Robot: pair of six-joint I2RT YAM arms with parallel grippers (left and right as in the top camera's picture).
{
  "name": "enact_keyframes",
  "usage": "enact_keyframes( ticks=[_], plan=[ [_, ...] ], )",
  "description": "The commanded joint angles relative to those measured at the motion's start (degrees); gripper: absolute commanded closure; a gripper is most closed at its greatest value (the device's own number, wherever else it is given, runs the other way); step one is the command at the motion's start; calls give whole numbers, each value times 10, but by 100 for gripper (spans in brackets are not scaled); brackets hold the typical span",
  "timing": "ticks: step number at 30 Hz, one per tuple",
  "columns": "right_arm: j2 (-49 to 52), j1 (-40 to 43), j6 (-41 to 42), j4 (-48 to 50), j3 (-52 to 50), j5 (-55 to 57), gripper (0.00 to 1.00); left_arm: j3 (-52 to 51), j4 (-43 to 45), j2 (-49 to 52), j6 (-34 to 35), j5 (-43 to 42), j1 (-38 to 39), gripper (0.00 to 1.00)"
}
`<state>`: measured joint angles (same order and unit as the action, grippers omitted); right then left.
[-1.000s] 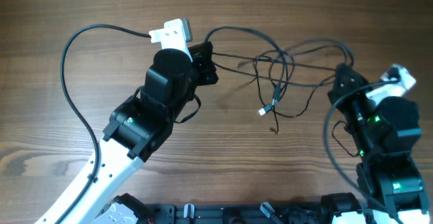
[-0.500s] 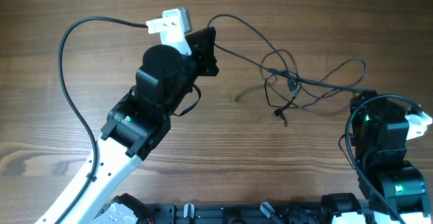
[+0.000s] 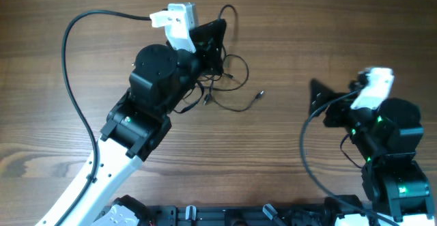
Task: Untangle cables
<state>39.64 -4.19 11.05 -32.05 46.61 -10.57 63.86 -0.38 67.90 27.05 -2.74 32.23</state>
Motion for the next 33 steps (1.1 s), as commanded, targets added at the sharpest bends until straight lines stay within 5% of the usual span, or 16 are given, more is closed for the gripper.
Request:
enact_keyframes(
  ticks=[1,4,8,13,18,28,29,31,33],
  plan=[
    [23,1,-110,-2,6,-121,1,2,40,-9,-16,-61,-3,96],
    [65,1,-115,1,6,-153,1,2,92,-12,-11,-79,-3,96],
    [131,1,-202,35,6,-397,4,2,164,-17,24,-88,-3,96],
    [212,0,-197,168,6,-606,8,2,250,-17,92,-88,-2,96],
    [253,-33,-136,315,6,-609,7,2,278,-14,191,-91,-1,96],
    [293,-112,-135,445,6,-520,11,2,357,23,198,-92,94,96],
    [293,-113,-135,449,6,-520,14,2,363,26,198,-92,100,96],
    [294,-113,-134,449,6,-520,41,2,367,27,198,-92,109,96],
    [294,-113,-134,449,6,-520,86,2,367,27,198,-92,110,96]
  ],
)
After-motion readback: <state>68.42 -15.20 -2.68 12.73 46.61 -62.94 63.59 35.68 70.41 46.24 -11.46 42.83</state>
